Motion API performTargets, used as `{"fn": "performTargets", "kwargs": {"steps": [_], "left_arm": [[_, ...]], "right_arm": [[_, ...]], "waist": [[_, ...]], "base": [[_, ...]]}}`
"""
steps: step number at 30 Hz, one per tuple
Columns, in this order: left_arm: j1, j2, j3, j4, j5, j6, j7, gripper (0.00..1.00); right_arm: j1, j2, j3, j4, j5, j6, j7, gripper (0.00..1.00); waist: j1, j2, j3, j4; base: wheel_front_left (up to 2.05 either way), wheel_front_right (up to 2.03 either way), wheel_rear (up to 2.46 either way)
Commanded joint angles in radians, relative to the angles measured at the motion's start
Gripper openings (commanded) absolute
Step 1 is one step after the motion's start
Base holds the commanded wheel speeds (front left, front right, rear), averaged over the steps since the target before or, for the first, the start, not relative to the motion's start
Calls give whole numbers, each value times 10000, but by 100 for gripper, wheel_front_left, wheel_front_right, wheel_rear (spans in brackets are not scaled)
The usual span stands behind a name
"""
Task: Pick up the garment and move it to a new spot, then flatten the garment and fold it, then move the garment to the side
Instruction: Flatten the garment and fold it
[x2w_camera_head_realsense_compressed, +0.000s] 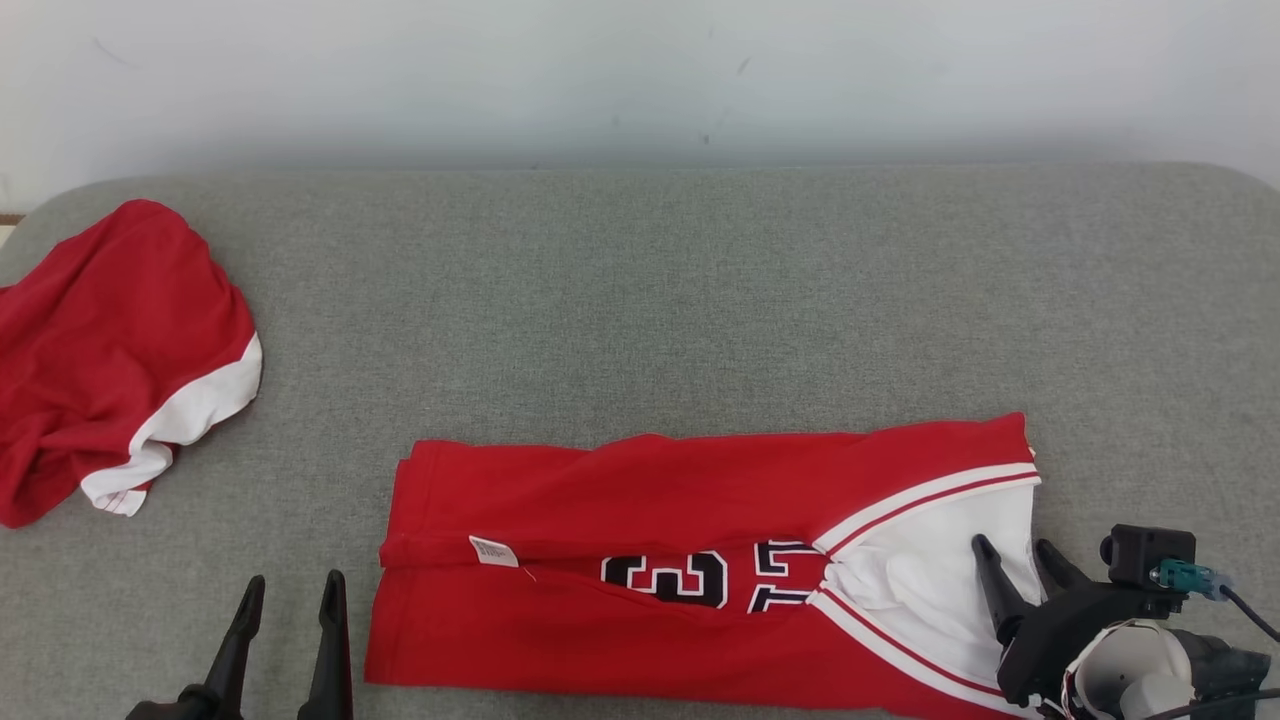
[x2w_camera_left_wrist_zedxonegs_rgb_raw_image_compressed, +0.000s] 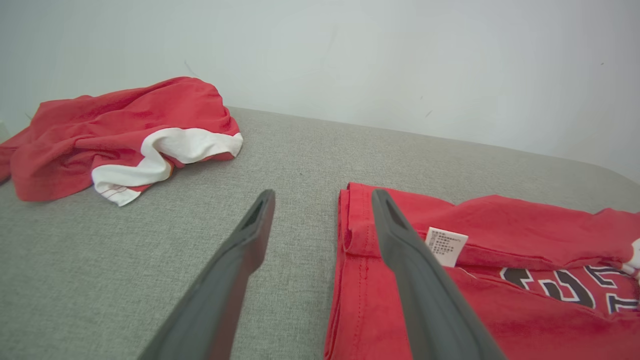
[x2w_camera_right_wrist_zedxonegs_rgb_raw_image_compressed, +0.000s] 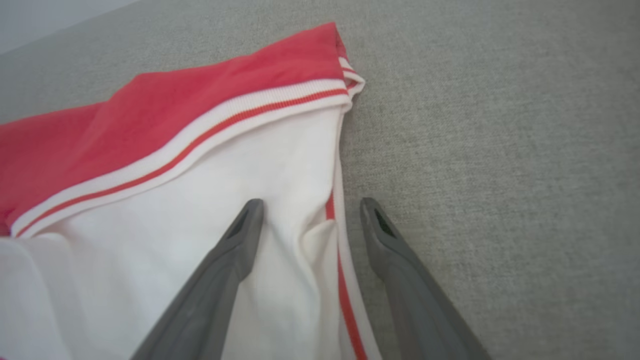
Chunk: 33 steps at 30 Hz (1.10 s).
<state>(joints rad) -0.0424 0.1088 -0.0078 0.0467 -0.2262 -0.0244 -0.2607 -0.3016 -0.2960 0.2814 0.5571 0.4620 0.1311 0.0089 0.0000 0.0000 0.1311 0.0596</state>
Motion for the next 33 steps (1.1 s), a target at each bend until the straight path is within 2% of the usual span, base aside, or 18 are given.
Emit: {"fn": "performTargets", "kwargs": {"steps": [1,2,3,4,12,20,24,29,33], "left_arm": [[33,-30,75,-15,95,-21,-46,100],[26,-48,113,-23,93,-51,-46,100],[20,-73,148,-18,109,-77,-46,100],[12,-95,182,-8,133,-77,-46,100],[-77,-223,375,64,255,-198,-46,100],[-110,-338,602,137,365,-342,-46,100],[-92,-389,713,157,394,-403,-46,100],[3,-444,850,213,434,-429,-46,100],[13,-476,845,244,481,-494,-46,100]], "right_arm": [[-21,121,127,106,84,-4,109,100],[-27,141,194,130,143,-1,142,38],[-32,152,245,127,201,0,111,9],[-42,152,293,117,249,0,80,0],[-348,-160,287,141,409,-8,-300,0],[-825,-1067,-509,427,-30,-9,-626,0],[-957,-1224,-732,294,-120,-8,-545,0],[-814,-1064,-364,-577,827,-8,-300,0],[-637,-1250,238,-1619,1916,-6,19,0]], "waist": [[0,0,49,8],[0,0,69,2],[0,0,87,-5],[0,0,102,-18],[0,0,154,-114],[0,0,160,-275],[0,0,142,-403],[0,0,10,-620],[0,0,-71,-748]], "base": [[0,0,0],[0,0,0],[0,0,0],[0,0,0],[0,0,0],[0,0,0],[0,0,0],[0,0,0],[0,0,0]]}}
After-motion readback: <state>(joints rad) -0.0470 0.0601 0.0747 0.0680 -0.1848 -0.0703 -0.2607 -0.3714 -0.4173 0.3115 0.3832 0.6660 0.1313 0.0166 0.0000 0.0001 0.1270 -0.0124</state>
